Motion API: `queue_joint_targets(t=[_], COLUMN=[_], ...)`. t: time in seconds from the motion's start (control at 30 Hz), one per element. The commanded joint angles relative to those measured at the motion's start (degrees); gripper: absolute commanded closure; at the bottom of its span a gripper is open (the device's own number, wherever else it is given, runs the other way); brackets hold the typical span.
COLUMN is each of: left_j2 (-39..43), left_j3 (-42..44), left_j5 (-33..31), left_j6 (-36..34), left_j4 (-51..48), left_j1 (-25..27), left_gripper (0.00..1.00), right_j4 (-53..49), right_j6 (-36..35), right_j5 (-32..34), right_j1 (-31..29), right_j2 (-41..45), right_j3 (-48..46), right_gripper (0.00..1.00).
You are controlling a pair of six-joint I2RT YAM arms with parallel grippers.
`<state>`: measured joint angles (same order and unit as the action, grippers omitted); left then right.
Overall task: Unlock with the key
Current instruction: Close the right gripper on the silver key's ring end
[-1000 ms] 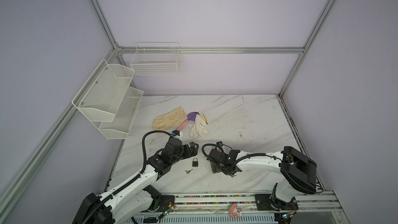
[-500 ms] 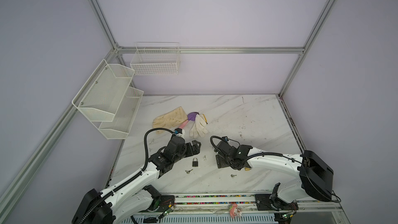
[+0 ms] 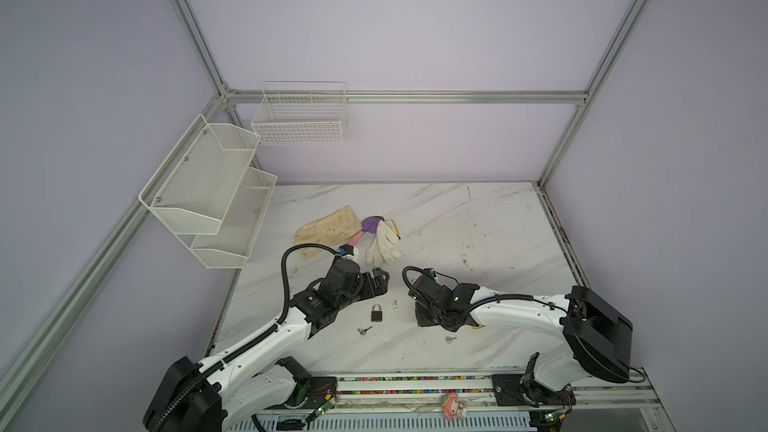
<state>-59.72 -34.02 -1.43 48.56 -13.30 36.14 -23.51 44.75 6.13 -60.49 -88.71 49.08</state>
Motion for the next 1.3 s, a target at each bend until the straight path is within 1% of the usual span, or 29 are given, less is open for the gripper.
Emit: queue_joint_targets(t=[0.0, 0.53, 0.63, 0.7, 0.83, 0.97, 1.13, 1.2, 1.27], left_j2=[-0.6, -2.2, -1.4, -0.7, 1.5, 3.6, 5.8, 6.9, 7.8], left_j3=[-6.0, -6.7, -6.4, -5.9, -4.3, -3.5, -3.6, -4.2, -5.5], left_j5=[1.2, 1.7, 1.7, 1.7, 2.1, 3.7, 5.0, 5.0, 5.5], left_j6=[-0.9, -0.2, 0.9, 1.7, 4.0, 6.3, 7.3, 7.3, 6.8], left_j4=[0.3, 0.3, 0.3, 0.5, 2.8, 4.4, 6.0, 5.9, 5.3], left_j1=[0.3, 0.4, 0.4, 0.4, 0.4, 0.4, 0.3, 0.3, -0.1], left_gripper=[0.00, 0.00, 0.00, 0.00, 0.00, 0.00, 0.00, 0.00, 0.00], right_j4=[0.7, 1.5, 2.2, 2.8, 4.7, 5.8, 10.3, 13.5, 17.9], right_j6=[1.4, 0.6, -1.3, -2.5, -6.0, -9.3, -17.0, -21.2, -25.8], right_j5=[0.4, 2.2, 2.6, 3.0, 5.2, 7.8, 9.3, 8.6, 6.0], right_j1=[-0.7, -0.8, -0.8, -0.8, -0.8, -0.8, -0.8, -0.8, -0.8], right_j2=[-1.6, -2.7, -2.2, -1.6, 1.2, 5.3, 13.2, 16.0, 19.1], right_j3=[-0.9, -2.3, -2.7, -2.7, -3.1, -3.4, -3.6, -4.2, -5.3], right_gripper=[0.67, 0.92, 0.96, 0.96, 1.00, 1.00, 1.00, 1.00, 1.00])
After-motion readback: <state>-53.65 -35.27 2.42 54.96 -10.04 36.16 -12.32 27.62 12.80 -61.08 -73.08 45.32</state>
